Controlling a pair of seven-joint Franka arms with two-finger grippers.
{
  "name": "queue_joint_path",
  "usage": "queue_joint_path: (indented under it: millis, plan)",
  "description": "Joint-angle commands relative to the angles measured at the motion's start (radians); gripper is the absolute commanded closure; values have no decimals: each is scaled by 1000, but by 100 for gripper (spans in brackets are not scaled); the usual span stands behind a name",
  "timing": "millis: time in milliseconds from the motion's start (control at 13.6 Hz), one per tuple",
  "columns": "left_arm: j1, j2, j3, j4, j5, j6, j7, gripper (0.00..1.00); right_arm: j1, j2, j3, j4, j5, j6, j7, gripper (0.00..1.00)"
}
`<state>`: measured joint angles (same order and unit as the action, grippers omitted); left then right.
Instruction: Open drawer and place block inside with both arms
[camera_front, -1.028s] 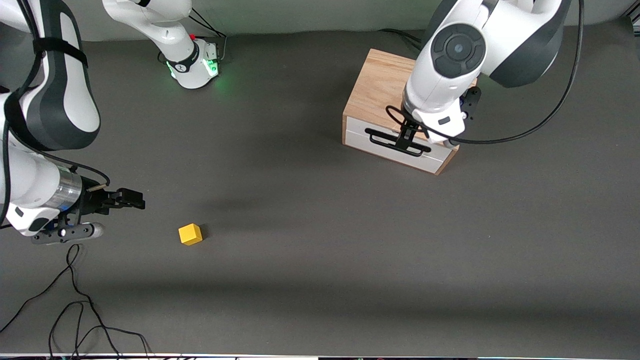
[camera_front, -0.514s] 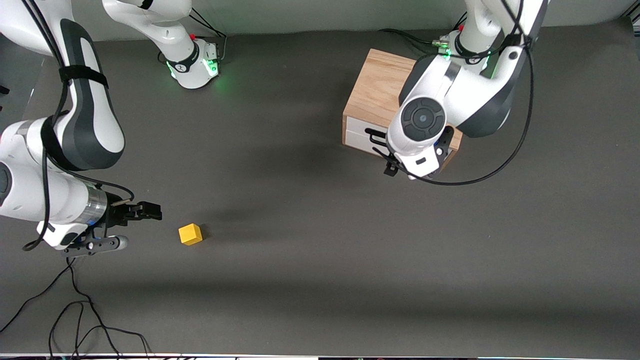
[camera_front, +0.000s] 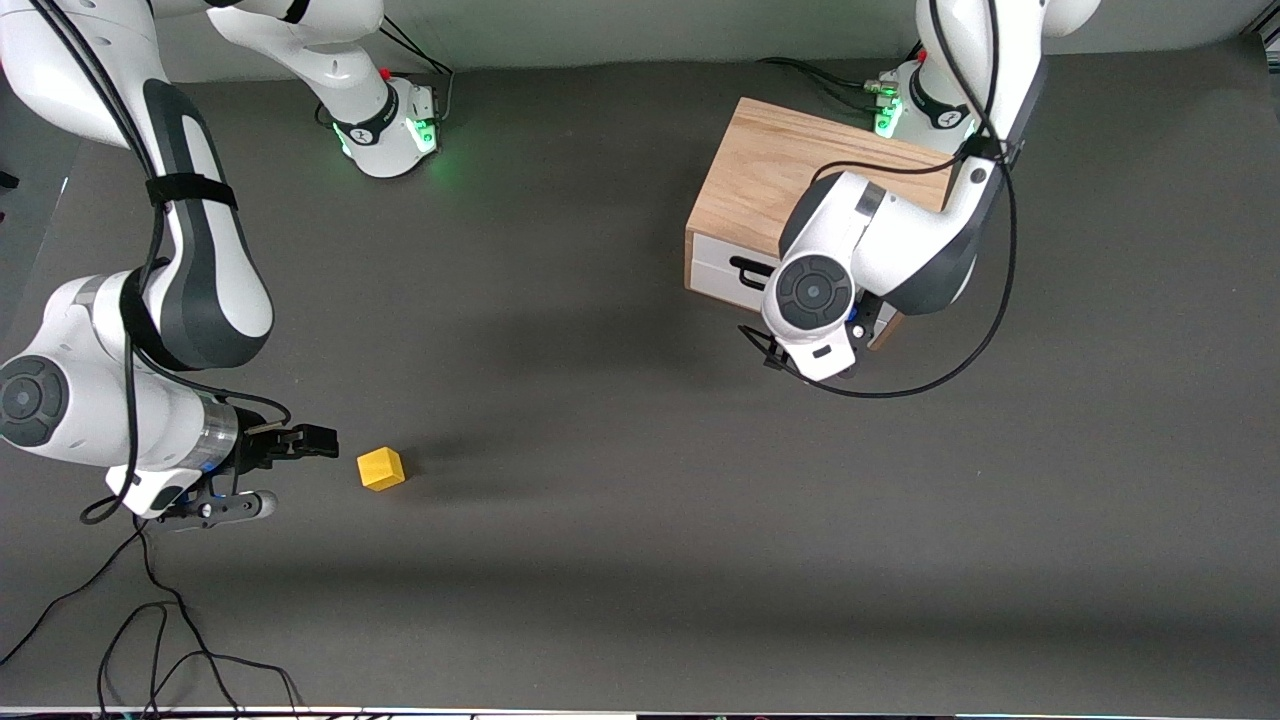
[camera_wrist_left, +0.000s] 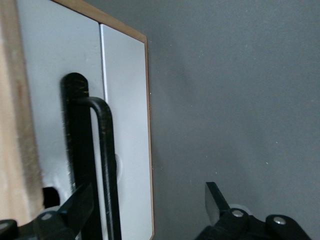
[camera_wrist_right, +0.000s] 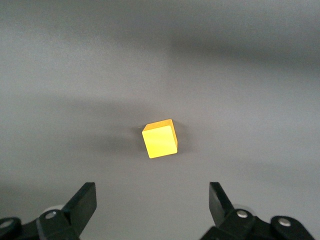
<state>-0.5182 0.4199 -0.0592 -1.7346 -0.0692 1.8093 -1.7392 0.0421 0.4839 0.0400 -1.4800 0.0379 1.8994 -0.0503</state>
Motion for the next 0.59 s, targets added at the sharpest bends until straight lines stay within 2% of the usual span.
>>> queue_joint_path:
  millis: [0, 294, 514]
  plan:
    - [-16, 20, 9, -8, 17, 19, -20, 0, 7, 24, -2, -11, -23, 41, 6, 0]
    - [-16, 40, 9, -6, 19, 35, -14, 0, 30, 22, -3, -107, -24, 163, 6, 0]
    - [-19, 46, 9, -8, 19, 33, -13, 0, 42, 56, -3, -117, -47, 199, 1, 0]
